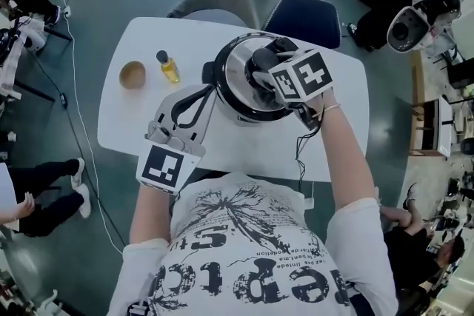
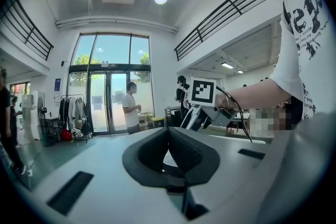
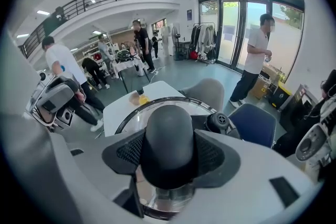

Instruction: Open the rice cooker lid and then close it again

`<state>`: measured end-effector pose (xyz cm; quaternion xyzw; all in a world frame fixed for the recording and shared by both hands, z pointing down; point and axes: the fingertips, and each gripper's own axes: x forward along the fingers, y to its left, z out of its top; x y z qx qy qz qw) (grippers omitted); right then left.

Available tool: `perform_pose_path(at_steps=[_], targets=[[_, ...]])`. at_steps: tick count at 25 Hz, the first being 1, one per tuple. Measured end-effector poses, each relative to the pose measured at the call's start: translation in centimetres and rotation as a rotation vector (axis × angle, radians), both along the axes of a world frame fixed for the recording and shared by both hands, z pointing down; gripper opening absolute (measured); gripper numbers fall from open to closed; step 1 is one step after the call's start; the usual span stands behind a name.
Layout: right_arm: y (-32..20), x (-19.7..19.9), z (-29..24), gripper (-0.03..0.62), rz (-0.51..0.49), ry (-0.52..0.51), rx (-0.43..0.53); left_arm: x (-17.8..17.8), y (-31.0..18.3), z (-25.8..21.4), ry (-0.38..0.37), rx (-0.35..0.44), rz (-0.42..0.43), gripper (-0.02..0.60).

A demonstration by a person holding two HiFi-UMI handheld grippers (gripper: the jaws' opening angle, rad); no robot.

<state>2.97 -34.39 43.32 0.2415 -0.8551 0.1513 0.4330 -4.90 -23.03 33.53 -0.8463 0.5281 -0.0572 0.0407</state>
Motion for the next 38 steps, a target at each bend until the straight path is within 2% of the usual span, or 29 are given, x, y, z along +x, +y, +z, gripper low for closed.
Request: perform_pose_path(at_steps=[10, 18, 24, 25, 27, 29, 33, 36, 38], targets=[[-1.7, -1.8, 1.9, 0.293, 0.032, 0.035, -0.002, -2.9, -2.2, 0.8, -0.004, -0.018, 0.014, 0.014], [-1.5, -1.2, 2.2, 0.295, 0.04, 0.035, 0.001, -2.3, -2.5, 0.8, 0.007, -0.021, 0.027, 0.014], [-1.6, -1.4, 2.4, 0.301, 0.049, -0.001, 0.059, -1.6, -2.3, 1.0, -0.013, -0.036, 0.047, 0.014], [-1.8, -1.2, 2.4, 0.316, 0.05, -0.003, 0.069, -1.5, -2.2, 0.9, -0.016, -0.041, 0.048, 0.014], [-2.0, -0.9, 2.3, 0.386, 0.052, -0.009, 0.089, -1.3, -2.2, 0.6, -0.015, -0.039, 0.049, 0.014], [-2.2, -0.9, 1.8, 0.411, 0.06, -0.039, 0.108, -1.2, -2.2, 0.3, -0.007, -0.023, 0.048, 0.014], [-2.0, -0.9, -0.7, 0.411, 0.098, -0.159, 0.16, -1.0, -1.9, 0.0, -0.014, -0.027, 0.041, 0.014], [-1.2, -0.7, -3.4, 0.343, 0.097, -0.256, 0.221, -0.5, -1.5, -0.8, 0.001, 0.0, 0.041, 0.014], [-0.7, -0.2, -5.5, 0.279, 0.104, -0.321, 0.302, -0.2, -1.3, -1.4, 0.007, 0.013, 0.037, 0.014]])
